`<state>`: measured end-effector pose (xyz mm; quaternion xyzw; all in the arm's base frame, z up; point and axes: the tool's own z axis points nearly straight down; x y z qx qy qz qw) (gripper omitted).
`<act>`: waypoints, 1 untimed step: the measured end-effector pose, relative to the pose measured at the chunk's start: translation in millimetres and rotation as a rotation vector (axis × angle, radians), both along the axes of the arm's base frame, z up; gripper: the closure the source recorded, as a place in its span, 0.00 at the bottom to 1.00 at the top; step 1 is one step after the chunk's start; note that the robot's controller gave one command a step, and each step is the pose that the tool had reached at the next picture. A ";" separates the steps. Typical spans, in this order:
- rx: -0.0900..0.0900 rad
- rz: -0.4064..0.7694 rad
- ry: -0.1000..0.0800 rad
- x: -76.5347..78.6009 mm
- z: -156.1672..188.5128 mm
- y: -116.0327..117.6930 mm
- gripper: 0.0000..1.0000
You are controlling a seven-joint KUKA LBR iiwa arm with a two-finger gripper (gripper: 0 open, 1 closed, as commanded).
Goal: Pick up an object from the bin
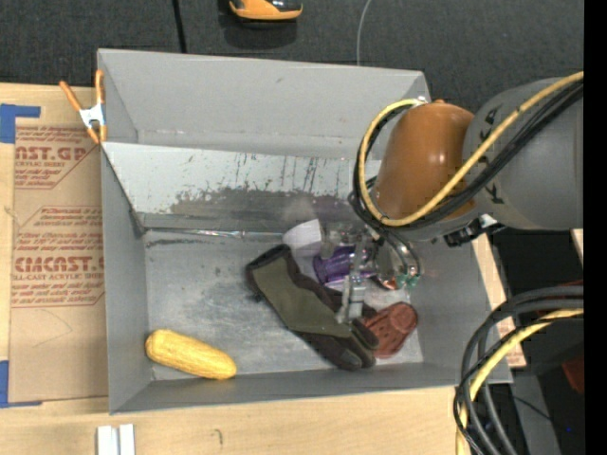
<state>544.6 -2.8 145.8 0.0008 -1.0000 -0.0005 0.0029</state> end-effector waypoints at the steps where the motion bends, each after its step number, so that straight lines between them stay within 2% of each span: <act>1: 0.000 0.000 -0.007 1.5 4.7 0.0 0.00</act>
Offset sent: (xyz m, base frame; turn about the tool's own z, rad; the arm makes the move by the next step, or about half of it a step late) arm -0.0529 0.0292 -0.0758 0.1009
